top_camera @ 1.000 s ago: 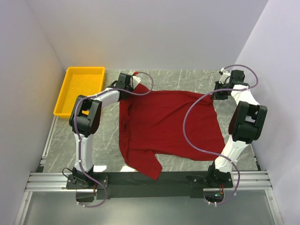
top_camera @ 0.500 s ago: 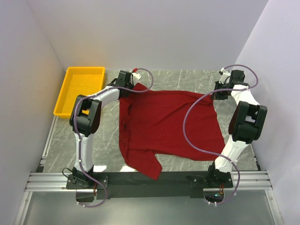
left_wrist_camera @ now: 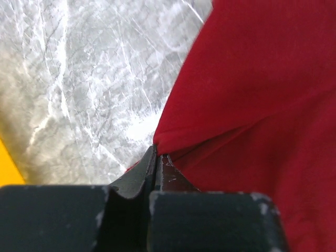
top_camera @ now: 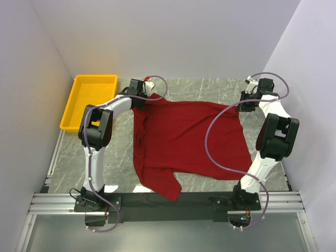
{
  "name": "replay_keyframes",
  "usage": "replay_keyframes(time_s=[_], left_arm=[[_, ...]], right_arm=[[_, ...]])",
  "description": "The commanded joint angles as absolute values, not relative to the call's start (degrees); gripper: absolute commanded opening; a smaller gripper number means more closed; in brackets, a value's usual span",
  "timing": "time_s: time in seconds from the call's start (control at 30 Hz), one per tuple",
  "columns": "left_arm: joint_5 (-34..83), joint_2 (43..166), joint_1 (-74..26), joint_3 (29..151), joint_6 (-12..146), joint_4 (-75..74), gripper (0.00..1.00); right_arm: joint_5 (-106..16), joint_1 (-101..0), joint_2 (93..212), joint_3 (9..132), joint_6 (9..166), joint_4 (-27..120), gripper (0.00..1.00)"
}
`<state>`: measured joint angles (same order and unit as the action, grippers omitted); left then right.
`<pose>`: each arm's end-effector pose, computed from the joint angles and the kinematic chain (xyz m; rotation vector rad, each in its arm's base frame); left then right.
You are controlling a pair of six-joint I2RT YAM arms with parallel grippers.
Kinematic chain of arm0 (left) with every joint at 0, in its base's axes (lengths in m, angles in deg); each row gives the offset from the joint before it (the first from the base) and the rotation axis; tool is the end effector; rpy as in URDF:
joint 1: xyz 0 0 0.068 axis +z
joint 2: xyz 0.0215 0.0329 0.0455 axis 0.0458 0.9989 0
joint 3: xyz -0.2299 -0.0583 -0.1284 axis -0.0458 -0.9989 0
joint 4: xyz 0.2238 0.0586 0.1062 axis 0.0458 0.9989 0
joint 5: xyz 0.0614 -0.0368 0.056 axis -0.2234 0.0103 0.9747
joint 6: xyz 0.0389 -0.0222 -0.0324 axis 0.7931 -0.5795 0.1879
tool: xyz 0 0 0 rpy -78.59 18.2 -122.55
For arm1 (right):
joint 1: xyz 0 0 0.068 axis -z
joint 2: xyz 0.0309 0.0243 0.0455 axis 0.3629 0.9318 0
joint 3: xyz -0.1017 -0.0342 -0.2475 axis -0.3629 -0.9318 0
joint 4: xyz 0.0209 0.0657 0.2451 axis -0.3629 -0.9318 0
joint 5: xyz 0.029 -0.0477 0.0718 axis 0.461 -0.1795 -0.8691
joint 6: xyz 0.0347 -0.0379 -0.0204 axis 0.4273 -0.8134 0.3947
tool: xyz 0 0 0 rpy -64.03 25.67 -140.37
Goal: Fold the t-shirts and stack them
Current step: Flatten the tshirt out
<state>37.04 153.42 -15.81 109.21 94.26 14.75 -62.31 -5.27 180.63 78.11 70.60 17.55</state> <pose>0.4517 -0.1477 0.1718 0.6629 2.2780 0.0638 0.3953 -0.0969 0.2223 -0.0468 2.4411 0.3585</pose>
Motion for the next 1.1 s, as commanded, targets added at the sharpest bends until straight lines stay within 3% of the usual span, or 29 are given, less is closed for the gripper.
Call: replay_keyframes(time_s=[0.0, 0.27, 0.63, 0.83, 1.07], left_arm=[[31.46, 148.69, -13.73, 111.94, 87.89, 14.42, 0.01], [17.93, 139.36, -6.69, 107.73, 73.65, 10.72, 0.01], [6.94, 134.28, -3.18, 103.16, 68.28, 8.71, 0.01], [4.38, 125.58, -1.42, 99.21, 65.55, 4.32, 0.01], [10.26, 111.26, 0.17, 92.79, 62.74, -2.97, 0.01]], right_arm=[[-63.97, -5.28, 178.21, 79.57, 68.52, 17.49, 0.0], [-68.01, -5.19, 171.97, 77.63, 68.59, 19.95, 0.0], [-69.33, -5.11, 165.38, 76.93, 71.06, 22.06, 0.0], [-71.0, -4.06, 157.22, 74.3, 70.79, 23.38, 0.0], [-73.64, 1.47, 146.67, 74.82, 73.69, 24.52, 0.0]])
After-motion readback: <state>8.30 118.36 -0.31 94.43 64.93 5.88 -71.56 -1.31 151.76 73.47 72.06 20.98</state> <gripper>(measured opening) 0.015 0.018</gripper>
